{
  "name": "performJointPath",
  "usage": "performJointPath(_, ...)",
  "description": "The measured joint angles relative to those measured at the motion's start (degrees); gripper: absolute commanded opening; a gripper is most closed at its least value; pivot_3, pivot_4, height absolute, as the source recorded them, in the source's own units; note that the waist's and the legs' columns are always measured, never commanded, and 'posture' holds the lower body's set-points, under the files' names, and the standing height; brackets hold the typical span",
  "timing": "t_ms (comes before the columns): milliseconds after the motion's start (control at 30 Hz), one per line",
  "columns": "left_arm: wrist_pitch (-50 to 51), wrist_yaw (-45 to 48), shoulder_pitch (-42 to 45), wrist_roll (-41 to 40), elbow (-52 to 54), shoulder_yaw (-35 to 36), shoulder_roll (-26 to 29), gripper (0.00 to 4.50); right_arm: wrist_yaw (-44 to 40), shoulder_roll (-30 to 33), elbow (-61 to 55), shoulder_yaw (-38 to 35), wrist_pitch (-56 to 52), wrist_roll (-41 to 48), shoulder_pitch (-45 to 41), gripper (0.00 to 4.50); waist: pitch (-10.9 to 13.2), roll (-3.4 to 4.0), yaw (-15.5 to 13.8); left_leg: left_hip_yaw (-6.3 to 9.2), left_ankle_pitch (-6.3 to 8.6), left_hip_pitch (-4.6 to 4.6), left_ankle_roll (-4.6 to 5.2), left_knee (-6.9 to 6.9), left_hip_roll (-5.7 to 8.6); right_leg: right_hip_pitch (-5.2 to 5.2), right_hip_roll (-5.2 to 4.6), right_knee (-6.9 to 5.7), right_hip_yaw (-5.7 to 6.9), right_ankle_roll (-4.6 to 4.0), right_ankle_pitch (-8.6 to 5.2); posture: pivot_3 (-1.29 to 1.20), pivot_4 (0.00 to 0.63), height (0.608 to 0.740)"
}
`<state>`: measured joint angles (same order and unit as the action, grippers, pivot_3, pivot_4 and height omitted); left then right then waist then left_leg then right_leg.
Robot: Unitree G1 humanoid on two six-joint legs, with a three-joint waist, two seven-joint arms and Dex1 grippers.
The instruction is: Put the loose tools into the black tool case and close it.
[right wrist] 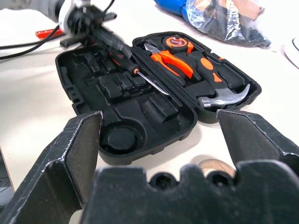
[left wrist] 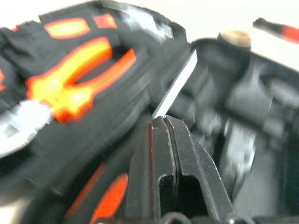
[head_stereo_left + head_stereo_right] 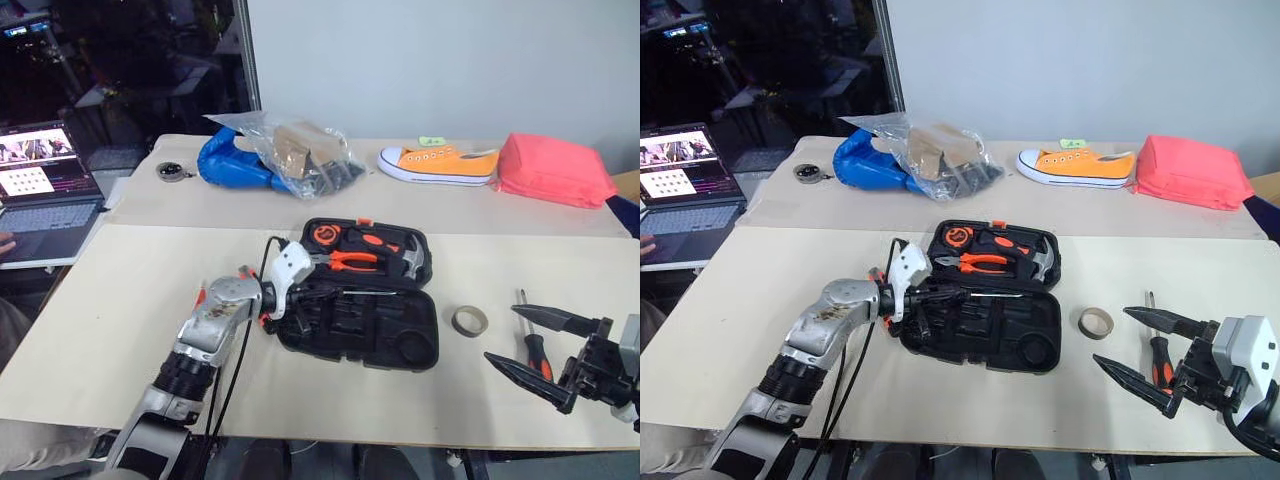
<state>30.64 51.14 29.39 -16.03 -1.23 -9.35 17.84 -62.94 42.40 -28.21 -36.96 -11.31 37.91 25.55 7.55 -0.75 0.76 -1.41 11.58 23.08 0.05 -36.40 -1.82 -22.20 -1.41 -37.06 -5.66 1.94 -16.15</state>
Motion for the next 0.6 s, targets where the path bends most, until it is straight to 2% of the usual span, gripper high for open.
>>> performJointPath(133,1.0,-3.3,1.9,0.3,-0.3,0.1,-1.6,0.03,0.2,0.0,-0.2,0.0,-0.1,0.0,-0.3,4.5,0.0,-0.07,-0.2,0.08,0.01,0.07,0.02,-0.03,0.08,0.0,-0.03,0.06,0.02,0.02,0.0,0.0,0.15,0.74)
performJointPath(300,0.2,-4.3,2.4,3.5,-3.5,-4.5,-2.3,0.03,0.6,0.0,-0.3,0.0,-0.1,0.0,-0.6,4.5,0.2,-0.27,0.1,0.1,0.01,0.03,0.02,-0.03,0.05,0.01,0.01,0.02,0.03,0.1,-0.05,0.0,0.15,0.74)
performJointPath(600,-5.8,-4.5,2.6,8.8,-8.2,-8.9,-1.2,0.03,0.8,0.0,-0.5,0.0,-0.4,0.0,-0.6,4.5,0.2,-0.35,0.3,0.09,0.01,-0.23,0.01,-0.02,0.03,0.19,0.03,-0.02,-0.02,0.12,-0.06,0.0,0.15,0.74)
